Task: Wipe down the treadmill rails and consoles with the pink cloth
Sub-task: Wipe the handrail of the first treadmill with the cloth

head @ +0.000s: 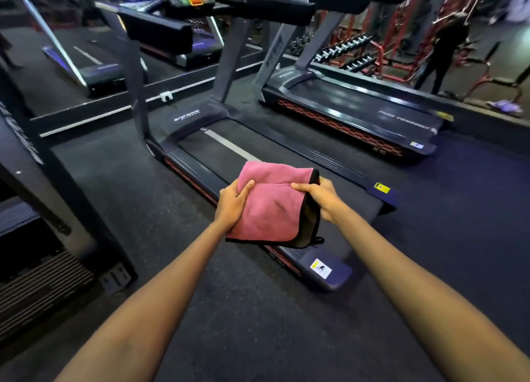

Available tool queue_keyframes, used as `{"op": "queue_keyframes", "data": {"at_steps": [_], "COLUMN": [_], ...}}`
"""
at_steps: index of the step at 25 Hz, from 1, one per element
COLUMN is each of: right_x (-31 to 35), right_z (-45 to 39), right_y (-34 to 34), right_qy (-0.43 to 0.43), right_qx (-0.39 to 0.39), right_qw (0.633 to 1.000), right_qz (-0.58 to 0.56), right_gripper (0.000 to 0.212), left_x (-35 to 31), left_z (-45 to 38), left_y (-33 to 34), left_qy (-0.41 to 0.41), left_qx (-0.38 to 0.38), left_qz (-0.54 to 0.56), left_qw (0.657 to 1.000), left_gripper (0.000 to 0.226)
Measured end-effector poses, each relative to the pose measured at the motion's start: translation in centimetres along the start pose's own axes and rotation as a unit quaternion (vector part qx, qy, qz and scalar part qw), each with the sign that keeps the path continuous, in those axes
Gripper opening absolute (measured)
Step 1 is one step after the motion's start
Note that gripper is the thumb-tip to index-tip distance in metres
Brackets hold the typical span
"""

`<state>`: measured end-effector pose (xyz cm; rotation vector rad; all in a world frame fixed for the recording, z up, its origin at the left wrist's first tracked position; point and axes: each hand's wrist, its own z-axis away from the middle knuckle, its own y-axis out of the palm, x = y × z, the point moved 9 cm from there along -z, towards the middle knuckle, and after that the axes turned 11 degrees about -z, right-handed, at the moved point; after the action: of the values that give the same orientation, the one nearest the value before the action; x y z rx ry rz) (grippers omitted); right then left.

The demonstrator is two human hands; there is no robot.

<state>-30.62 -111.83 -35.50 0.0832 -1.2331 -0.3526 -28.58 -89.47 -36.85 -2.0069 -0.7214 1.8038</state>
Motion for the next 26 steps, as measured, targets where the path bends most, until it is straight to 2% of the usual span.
{"op": "queue_keyframes", "data": {"at_steps": [2, 6, 9, 12, 14, 21, 26], "right_x": [1.4, 4.2, 5.4, 6.3, 6.7, 11.8, 16.4], "right_z": [-0.4, -1.9, -3.9, -7.4, -11.0, -27.5, -38.9], "right_y": [-4.6, -14.2, -18.8, -21.7, -23.5, -26.2, -25.0], "right_qy": [-0.009, -0.022, -0.026, -0.025, -0.024, -0.033, -0.016], "right_qx": [-0.017, -0.048, -0.050, -0.048, -0.042, 0.047, 0.108], "right_qw": [1.000, 0.998, 0.998, 0.998, 0.998, 0.990, 0.981], "right_qz": [0.015, 0.024, 0.021, 0.022, 0.032, 0.128, 0.157], "right_gripper": [0.027, 0.029, 0.035, 0.036, 0.034, 0.039, 0.038], "left_x": [-2.2, -7.7, -10.2, -11.5, -11.6, -11.1, -13.1], "left_z": [0.3, 0.8, -0.2, -2.8, -5.1, -16.0, -24.1], "left_y": [4.2, 12.9, 17.3, 20.8, 23.5, 32.6, 35.2], "left_qy": [0.004, 0.015, 0.021, 0.027, 0.020, -0.051, -0.097], "left_qx": [0.013, 0.030, 0.036, 0.033, 0.025, -0.038, -0.076], "left_qz": [-0.017, -0.005, -0.010, -0.034, -0.047, 0.020, 0.042], "left_qw": [1.000, 0.999, 0.999, 0.998, 0.998, 0.998, 0.991], "left_gripper": [0.035, 0.031, 0.031, 0.041, 0.045, 0.025, 0.020]}}
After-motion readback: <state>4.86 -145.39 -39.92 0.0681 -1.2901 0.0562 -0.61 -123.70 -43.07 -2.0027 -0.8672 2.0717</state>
